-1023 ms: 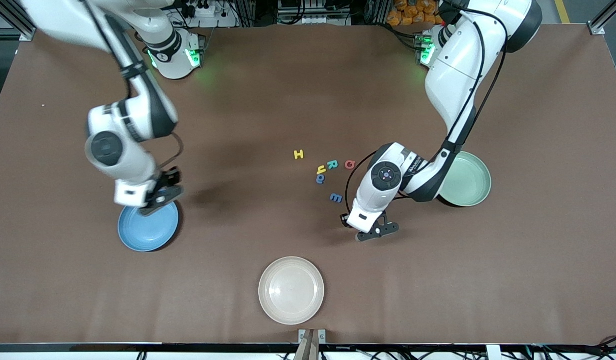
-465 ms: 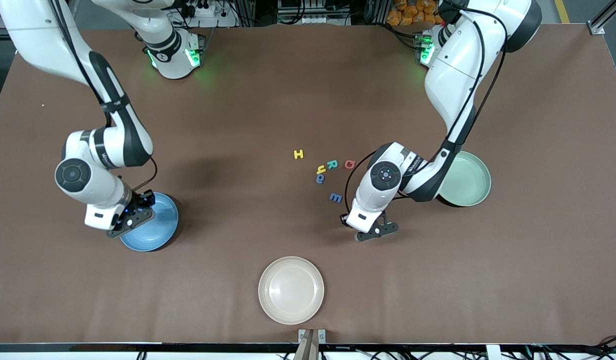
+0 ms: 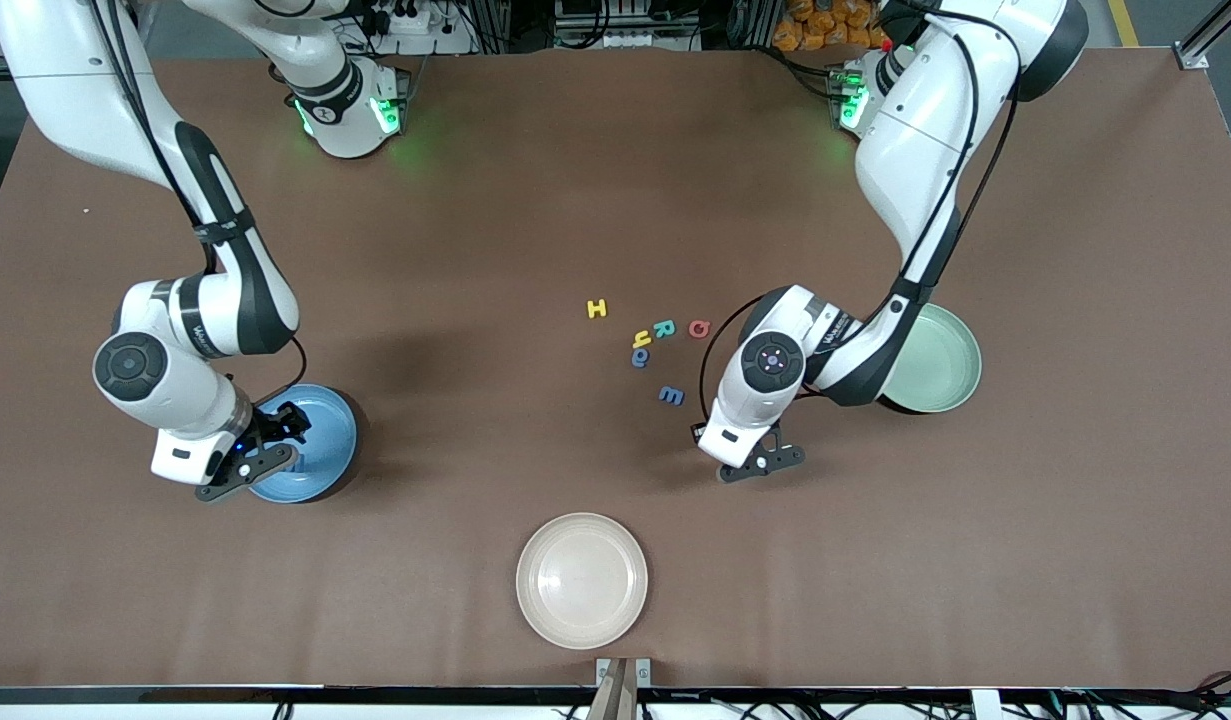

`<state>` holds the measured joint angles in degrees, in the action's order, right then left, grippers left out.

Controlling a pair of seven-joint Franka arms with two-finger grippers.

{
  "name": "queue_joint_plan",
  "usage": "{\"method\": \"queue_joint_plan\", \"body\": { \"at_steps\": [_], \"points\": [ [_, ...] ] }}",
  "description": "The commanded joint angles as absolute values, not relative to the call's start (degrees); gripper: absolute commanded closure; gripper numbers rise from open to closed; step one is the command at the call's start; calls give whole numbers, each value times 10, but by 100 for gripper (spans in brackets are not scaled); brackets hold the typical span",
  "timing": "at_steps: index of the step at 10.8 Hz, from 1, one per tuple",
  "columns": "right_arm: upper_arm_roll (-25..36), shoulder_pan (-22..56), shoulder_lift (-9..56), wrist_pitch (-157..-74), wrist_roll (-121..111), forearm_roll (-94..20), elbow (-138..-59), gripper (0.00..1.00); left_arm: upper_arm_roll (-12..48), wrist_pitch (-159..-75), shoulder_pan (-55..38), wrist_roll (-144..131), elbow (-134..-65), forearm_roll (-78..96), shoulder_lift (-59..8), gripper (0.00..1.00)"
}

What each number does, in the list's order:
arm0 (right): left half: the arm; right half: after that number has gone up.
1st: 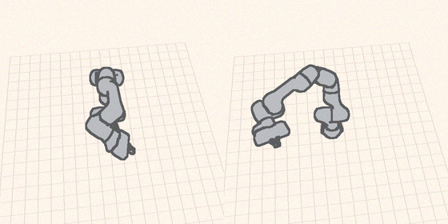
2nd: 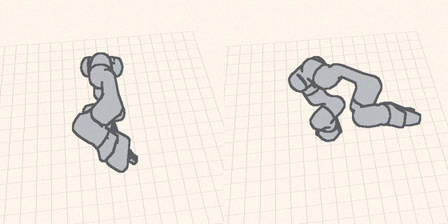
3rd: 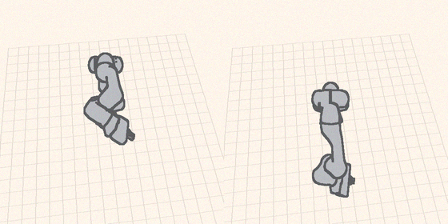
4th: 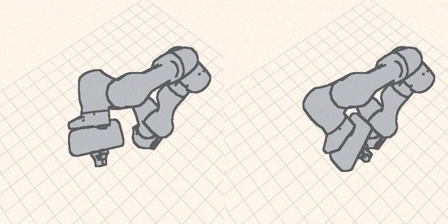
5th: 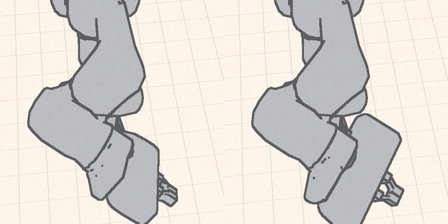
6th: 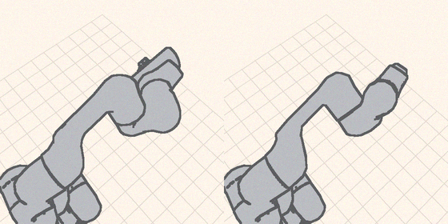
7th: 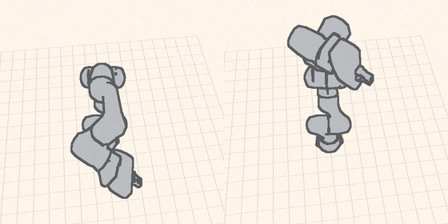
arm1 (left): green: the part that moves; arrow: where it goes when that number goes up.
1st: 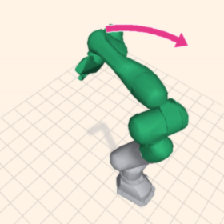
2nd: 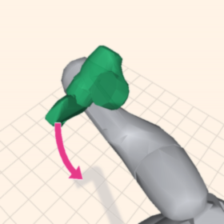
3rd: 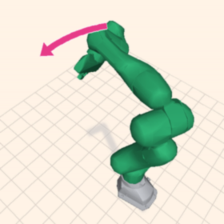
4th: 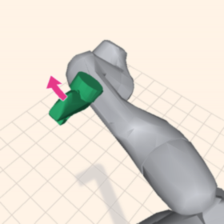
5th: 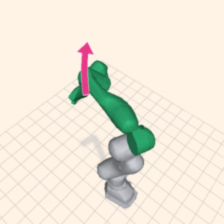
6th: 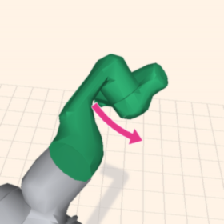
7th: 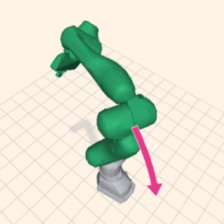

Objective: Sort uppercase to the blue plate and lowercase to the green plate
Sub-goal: 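Carry the blue W onto the blue plate with the right gripper and release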

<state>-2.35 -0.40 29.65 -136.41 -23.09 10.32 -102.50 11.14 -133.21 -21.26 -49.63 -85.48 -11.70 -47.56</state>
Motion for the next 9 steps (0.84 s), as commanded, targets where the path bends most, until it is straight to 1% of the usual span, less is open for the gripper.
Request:
{"method": "queue_joint_plan", "body": {
  "at_steps": [1, 2, 3, 4, 6, 7, 8, 9],
  "points": [
    [-23, -4, 244, -1343, -239, 99, -1027, 0, 115, -1290, -197, -454, -868, -115, -441, 99],
    [-25, -4, 222, -1332, -236, 93, -1027, 0, 116, -1267, -186, -431, -870, -116, -430, 100],
    [-26, 2, 210, -1283, -229, 69, -1022, 0, 118, -1242, -178, -398, -877, -116, -416, 100],
    [-30, 20, 204, -1262, -206, 49, -1018, 0, 119, -1227, -164, -368, -892, -116, -400, 100],
    [-64, 46, 200, -1256, -88, 48, -1018, 0, 120, -1223, -118, -285, -952, -116, -354, 100],
    [-68, 75, 206, -1257, -27, 47, -1023, 0, 120, -1223, -94, -243, -988, -116, -326, 100],
    [-89, 98, 213, -1257, 50, 50, -1027, 0, 123, -1223, -69, -204, -1022, -116, -301, 100],
    [-116, 105, 213, -1255, 99, 50, -1032, 0, 124, -1223, -42, -167, -1049, -116, -280, 100]
  ]
}}
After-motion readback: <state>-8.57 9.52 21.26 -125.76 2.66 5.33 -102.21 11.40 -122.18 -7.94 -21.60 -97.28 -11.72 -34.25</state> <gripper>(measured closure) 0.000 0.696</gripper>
